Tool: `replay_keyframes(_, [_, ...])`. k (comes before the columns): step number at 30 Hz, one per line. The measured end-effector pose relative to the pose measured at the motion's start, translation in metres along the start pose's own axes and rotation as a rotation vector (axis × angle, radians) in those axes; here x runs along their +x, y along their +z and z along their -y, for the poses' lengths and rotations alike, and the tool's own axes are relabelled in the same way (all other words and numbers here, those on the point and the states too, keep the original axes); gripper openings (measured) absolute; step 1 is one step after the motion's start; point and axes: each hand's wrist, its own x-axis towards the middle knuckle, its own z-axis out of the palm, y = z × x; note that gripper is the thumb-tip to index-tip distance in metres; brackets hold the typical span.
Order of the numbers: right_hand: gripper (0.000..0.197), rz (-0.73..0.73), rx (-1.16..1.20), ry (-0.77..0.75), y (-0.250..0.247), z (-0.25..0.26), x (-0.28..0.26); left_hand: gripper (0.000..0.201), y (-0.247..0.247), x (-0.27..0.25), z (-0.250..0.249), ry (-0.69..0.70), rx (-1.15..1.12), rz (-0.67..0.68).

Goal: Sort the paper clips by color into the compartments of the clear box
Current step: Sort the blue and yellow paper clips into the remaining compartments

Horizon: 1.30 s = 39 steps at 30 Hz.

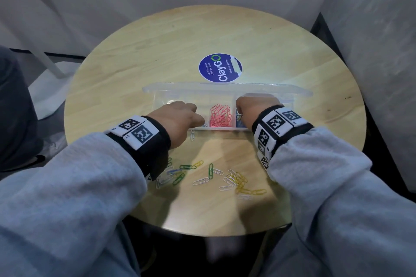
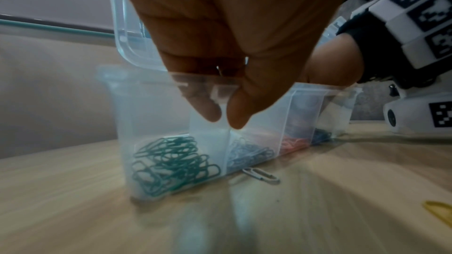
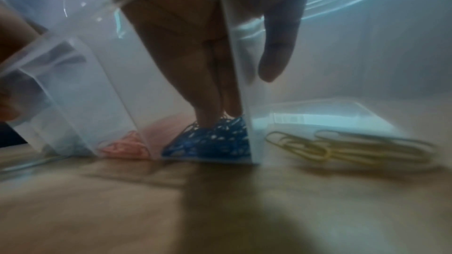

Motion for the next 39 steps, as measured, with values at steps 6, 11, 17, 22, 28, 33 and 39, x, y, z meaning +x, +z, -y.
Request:
replay_keyframes(6, [0.009,0.001,-0.048,-0.053,-0.004,0.0,-0.011,0.034,0.001,-0.001,-0.001,0.001,-0.009,0.017])
replay_keyframes(11, [0.027,-0.026,0.016,-0.046,-0.007,0.0,-0.013,0.024,-0.001,0.002,-0.001,-0.043,-0.048,0.014])
replay_keyframes(17, [0.021,-0.119,0.353,-0.119,0.001,-0.011,-0.016,0.038,-0.006,0.006,-0.003,-0.062,-0.067,0.007])
replay_keyframes(22, [0.028,-0.163,0.582,-0.092,0.008,-0.017,-0.021,0.036,-0.009,0.009,-0.004,-0.082,-0.071,0.024])
replay_keyframes(28, [0.022,-0.226,0.549,-0.074,0.007,-0.024,-0.029,0.036,-0.011,0.012,-0.006,-0.107,-0.077,0.026])
replay_keyframes(33, [0.016,-0.399,0.652,-0.094,0.007,-0.032,-0.037,0.036,-0.009,0.014,0.0,-0.121,-0.127,-0.052])
replay_keyframes(39, [0.02,-0.557,0.558,0.053,0.015,-0.048,-0.039,0.034,-0.013,0.015,0.008,-0.153,-0.153,-0.106])
